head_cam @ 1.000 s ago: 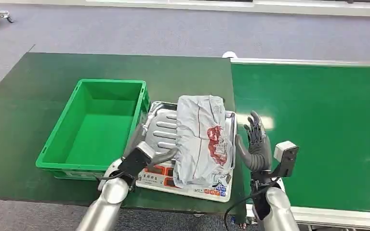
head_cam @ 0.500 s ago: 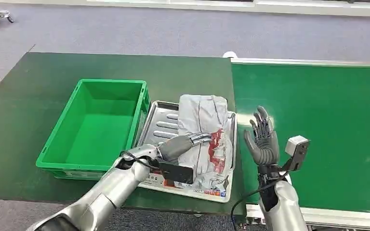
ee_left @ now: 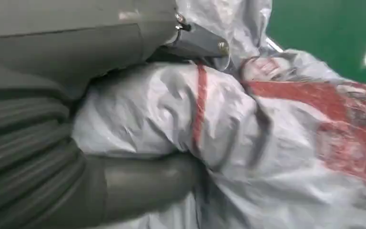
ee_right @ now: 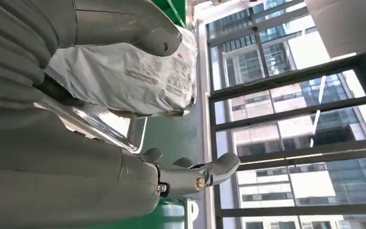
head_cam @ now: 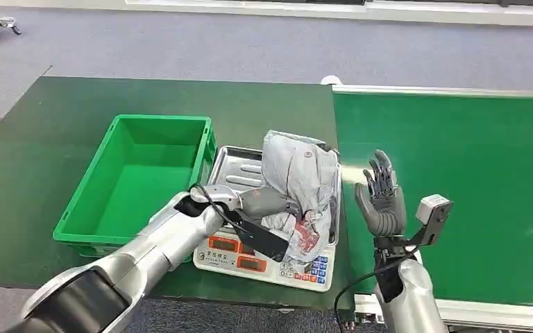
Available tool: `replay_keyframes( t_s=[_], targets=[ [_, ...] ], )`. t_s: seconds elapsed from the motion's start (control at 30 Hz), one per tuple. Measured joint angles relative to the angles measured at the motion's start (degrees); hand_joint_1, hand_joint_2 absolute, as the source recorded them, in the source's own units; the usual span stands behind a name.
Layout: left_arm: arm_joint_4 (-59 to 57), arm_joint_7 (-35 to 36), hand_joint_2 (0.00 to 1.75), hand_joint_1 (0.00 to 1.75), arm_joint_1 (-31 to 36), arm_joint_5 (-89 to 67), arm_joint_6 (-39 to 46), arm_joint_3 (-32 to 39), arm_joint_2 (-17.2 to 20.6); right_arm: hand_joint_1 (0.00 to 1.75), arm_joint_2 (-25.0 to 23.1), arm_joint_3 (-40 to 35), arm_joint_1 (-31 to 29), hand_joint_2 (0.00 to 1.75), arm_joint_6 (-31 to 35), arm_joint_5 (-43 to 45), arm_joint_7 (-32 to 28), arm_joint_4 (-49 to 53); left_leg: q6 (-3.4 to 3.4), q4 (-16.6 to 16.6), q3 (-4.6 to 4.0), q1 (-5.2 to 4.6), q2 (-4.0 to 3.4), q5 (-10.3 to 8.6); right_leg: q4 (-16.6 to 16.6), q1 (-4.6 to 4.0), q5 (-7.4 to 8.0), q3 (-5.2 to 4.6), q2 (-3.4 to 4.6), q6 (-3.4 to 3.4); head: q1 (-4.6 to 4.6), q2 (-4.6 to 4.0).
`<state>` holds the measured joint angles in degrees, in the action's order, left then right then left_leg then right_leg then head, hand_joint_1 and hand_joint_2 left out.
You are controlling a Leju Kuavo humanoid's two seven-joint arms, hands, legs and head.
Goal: Moved the parcel from conveyor to table for the left to box.
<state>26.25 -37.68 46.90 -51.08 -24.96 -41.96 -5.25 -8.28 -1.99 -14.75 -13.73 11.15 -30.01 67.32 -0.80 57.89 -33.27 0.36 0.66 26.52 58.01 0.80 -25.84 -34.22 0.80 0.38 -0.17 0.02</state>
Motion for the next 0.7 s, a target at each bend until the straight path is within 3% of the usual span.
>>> replay_keyframes(
  t_s=[0.27, 0.57, 0.7],
  targets=[
    [2.33, 1.46, 1.75, 1.75, 1.19, 1.64, 6.77, -2.30, 0.83, 0.00, 0.26, 0.00, 0.78, 1.75, 0.68, 0.15, -0.02, 0.68, -0.08, 0.00, 0.00, 0.00, -0.02, -0.06, 0.00, -0.04, 0.07, -0.07, 0.02, -0.07, 0.02, 0.00],
    [28.93, 11.87, 1.75, 1.75, 4.62, 6.14, 5.75, -3.43, 10.19, 0.00, 0.28, 1.71, 3.28, 1.75, -0.87, -0.20, 0.48, 0.72, -0.06, -0.02, -0.19, 0.01, -0.02, -0.14, 0.03, -0.09, 0.13, -0.22, 0.01, -0.12, 0.00, 0.00],
    [33.25, 13.18, 1.75, 1.75, 3.09, 5.79, 11.07, -3.48, 14.47, 0.00, 0.26, 3.00, 4.88, 1.75, -1.22, -0.37, 1.40, 1.90, -0.06, -0.04, -0.21, 0.01, -0.04, -0.12, 0.03, -0.09, 0.10, -0.24, 0.04, -0.13, 0.00, 0.00]
  ],
)
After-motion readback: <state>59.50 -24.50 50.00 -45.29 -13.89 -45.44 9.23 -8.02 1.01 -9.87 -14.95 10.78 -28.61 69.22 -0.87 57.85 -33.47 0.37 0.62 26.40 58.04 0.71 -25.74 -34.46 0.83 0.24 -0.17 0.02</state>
